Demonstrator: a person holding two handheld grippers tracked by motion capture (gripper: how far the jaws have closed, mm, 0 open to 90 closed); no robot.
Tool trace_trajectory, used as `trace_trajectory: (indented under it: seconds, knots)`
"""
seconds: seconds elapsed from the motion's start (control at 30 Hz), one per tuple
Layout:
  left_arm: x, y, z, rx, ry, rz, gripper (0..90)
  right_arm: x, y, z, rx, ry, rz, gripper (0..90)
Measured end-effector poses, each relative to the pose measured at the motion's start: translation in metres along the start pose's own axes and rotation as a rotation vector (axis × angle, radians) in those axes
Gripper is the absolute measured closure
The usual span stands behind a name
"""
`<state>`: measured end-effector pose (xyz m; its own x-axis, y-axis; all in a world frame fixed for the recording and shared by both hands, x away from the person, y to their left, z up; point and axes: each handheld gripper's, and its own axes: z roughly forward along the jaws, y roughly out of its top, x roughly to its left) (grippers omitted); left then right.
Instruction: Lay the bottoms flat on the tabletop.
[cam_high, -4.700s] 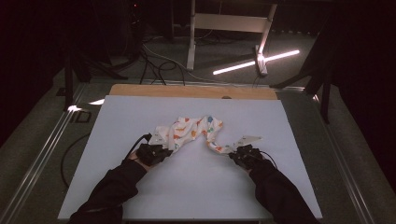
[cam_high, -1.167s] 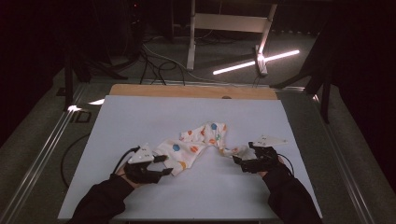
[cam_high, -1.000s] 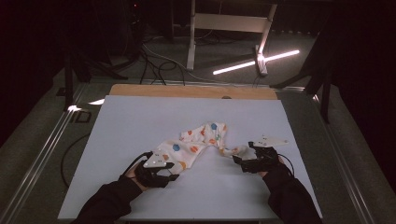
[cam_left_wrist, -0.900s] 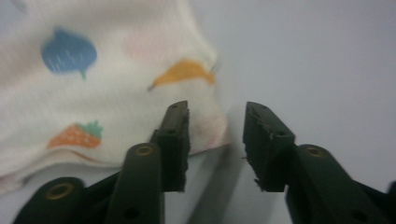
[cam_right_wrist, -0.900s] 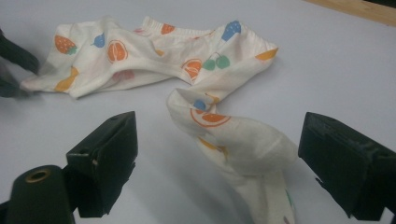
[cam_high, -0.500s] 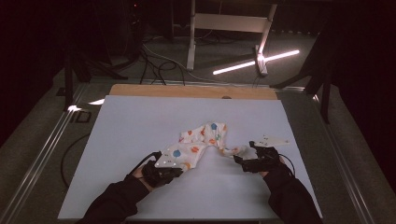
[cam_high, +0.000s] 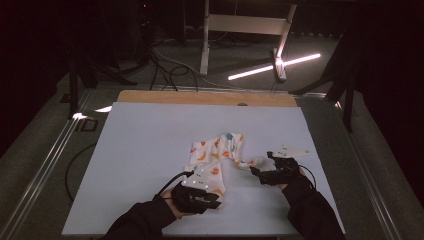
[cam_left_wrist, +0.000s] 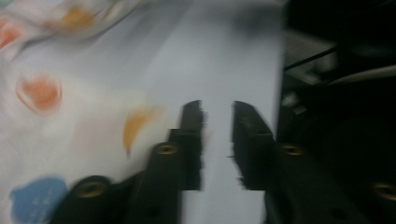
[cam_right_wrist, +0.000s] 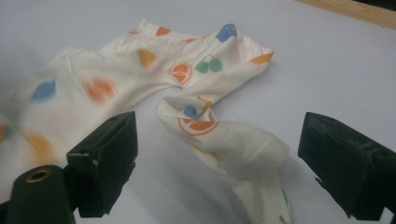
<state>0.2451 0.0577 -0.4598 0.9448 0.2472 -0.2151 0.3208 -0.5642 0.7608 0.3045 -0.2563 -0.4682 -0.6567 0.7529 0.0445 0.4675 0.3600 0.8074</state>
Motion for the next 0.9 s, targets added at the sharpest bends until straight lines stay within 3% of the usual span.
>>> trace_trajectory:
  seconds: [0.13, 0.3, 0.43, 0.47, 0.6, 0.73, 0.9]
  knots:
    - [0.004, -0.004, -0.017, -0.019, 0.065, 0.011, 46.8, 0.000, 0.000, -0.002, -0.004, -0.001, 0.003, 12.3]
    - [0.012, -0.026, -0.035, 0.012, 0.104, 0.004, 45.8, -0.001, -0.001, -0.001, -0.003, 0.002, -0.001, 12.3]
    - [0.017, -0.043, -0.040, 0.047, 0.113, -0.005, 50.0, 0.000, 0.000, -0.001, -0.002, 0.004, -0.002, 12.3]
    - [0.018, -0.054, -0.040, 0.084, 0.119, -0.006, 50.0, 0.000, 0.000, -0.001, -0.002, 0.005, -0.004, 12.3]
    - [0.023, -0.068, -0.033, 0.173, 0.153, 0.020, 52.8, 0.001, -0.001, 0.001, 0.000, 0.006, -0.002, 12.3]
    - [0.029, -0.072, -0.025, 0.207, 0.147, 0.025, 55.3, 0.002, 0.000, 0.000, 0.000, 0.005, -0.009, 12.3]
    - [0.030, -0.072, -0.021, 0.231, 0.171, 0.086, 65.7, 0.001, -0.001, 0.001, 0.000, 0.007, -0.001, 12.3]
